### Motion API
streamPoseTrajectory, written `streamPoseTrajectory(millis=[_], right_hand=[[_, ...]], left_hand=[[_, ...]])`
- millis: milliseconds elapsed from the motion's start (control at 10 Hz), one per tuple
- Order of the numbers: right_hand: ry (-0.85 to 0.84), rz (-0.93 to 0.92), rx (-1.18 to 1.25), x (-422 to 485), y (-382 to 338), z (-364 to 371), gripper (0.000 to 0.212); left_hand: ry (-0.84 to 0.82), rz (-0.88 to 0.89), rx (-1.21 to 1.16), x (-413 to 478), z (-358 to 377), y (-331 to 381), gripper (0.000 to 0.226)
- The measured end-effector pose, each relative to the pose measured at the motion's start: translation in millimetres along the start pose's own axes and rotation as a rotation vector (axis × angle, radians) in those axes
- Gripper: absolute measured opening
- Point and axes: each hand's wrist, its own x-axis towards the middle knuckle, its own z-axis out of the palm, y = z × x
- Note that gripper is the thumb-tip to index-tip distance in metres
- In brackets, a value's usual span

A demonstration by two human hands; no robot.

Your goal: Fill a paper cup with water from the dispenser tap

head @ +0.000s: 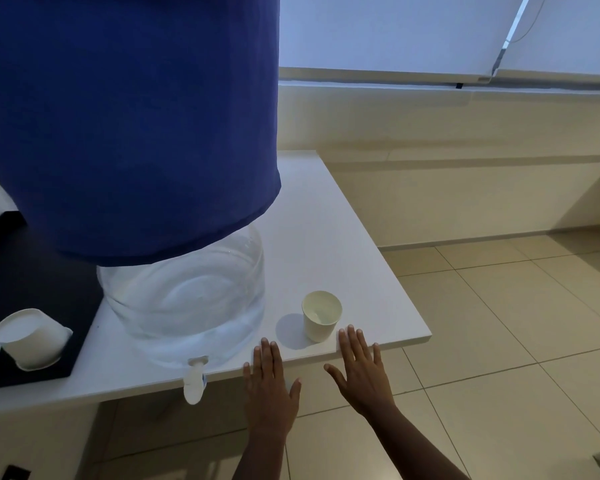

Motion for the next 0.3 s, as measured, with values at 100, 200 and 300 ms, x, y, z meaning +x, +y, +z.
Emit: streamPoseTrajectory(millis=[100, 200, 300], right_hand=[[-0.013, 0.001, -0.005, -6, -1, -10, 0.117], [0.059, -0.026, -0.014, -15, -1, -21, 0.114], [0.22, -0.061, -0.224, -39, -5, -52, 0.086]], left_hand=[[0.004, -0.01, -0.025, -3, -11, 2, 0.083], [0.185, 0.08, -0.013, -8, -26, 2, 0.087], [0.286, 0.235, 0.119, -14, -58, 7, 0.076]])
